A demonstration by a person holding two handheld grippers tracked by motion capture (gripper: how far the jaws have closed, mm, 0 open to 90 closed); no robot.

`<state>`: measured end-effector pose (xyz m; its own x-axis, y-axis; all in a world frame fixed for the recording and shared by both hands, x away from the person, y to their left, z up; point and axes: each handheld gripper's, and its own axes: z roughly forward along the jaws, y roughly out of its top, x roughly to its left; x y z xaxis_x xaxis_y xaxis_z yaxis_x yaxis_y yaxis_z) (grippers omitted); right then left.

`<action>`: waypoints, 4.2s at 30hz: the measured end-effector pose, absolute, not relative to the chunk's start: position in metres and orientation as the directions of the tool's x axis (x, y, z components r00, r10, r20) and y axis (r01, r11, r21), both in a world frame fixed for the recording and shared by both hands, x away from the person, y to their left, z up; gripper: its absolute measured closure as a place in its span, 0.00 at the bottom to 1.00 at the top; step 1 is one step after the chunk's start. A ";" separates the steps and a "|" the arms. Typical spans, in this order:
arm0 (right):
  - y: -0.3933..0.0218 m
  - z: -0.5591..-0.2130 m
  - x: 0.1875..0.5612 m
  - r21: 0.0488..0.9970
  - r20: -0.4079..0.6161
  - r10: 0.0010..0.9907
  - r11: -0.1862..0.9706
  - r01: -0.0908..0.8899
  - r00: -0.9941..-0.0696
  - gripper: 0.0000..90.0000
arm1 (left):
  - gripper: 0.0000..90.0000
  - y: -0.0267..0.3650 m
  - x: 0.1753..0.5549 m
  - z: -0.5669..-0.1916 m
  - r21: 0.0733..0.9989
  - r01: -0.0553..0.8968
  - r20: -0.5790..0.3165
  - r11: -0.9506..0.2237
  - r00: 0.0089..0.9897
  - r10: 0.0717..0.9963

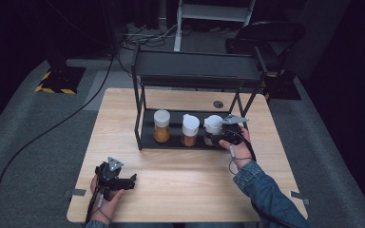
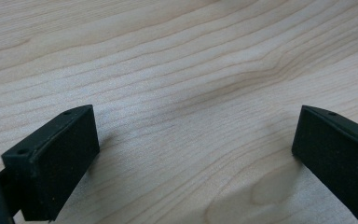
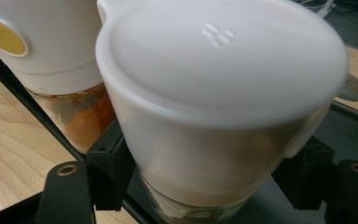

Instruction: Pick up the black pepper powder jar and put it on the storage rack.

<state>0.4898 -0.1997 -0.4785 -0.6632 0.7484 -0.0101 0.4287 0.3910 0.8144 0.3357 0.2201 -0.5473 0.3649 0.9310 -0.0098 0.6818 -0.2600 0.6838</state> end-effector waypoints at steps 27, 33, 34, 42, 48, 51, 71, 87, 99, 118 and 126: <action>-0.203 -0.458 0.484 0.845 0.003 0.741 0.358 0.398 -0.671 0.14 | 0.00 0.220 0.336 -0.547 0.683 0.683 -0.010 -0.260 0.364 0.931; -0.208 -0.438 0.477 0.860 -0.001 0.739 0.345 0.377 -0.674 0.13 | 0.00 0.220 0.336 -0.547 0.683 0.683 -0.011 -0.258 0.363 0.932; -0.209 -0.435 0.476 0.861 -0.001 0.738 0.344 0.375 -0.675 0.14 | 0.00 0.220 0.336 -0.547 0.683 0.683 -0.010 -0.260 0.364 0.931; -0.217 -0.421 0.461 0.873 -0.004 0.729 0.336 0.353 -0.684 0.13 | 0.00 0.220 0.336 -0.547 0.683 0.683 -0.010 -0.260 0.364 0.931; -0.221 -0.415 0.449 0.876 -0.020 0.717 0.349 0.333 -0.697 0.13 | 0.00 0.220 0.336 -0.547 0.683 0.683 -0.010 -0.259 0.364 0.931; -0.224 -0.411 0.443 0.876 -0.024 0.714 0.352 0.330 -0.700 0.13 | 0.00 0.220 0.336 -0.547 0.683 0.683 -0.010 -0.259 0.364 0.931; -0.243 -0.404 0.406 0.880 -0.037 0.697 0.363 0.307 -0.717 0.13 | 0.00 0.220 0.336 -0.547 0.683 0.683 -0.010 -0.260 0.364 0.931; -0.261 -0.427 0.391 0.859 -0.004 0.708 0.365 0.360 -0.707 0.12 | 0.00 0.220 0.336 -0.547 0.683 0.683 -0.010 -0.259 0.364 0.931; -0.266 -0.452 0.386 0.837 0.010 0.715 0.377 0.397 -0.700 0.12 | 0.00 0.220 0.336 -0.547 0.683 0.683 -0.011 -0.259 0.363 0.932; -0.276 -0.493 0.377 0.804 0.037 0.729 0.384 0.453 -0.684 0.11 | 0.00 0.220 0.336 -0.547 0.683 0.683 -0.011 -0.259 0.364 0.931; -0.277 -0.510 0.375 0.789 0.052 0.733 0.386 0.478 -0.679 0.10 | 0.00 0.220 0.336 -0.547 0.683 0.683 -0.010 -0.260 0.364 0.931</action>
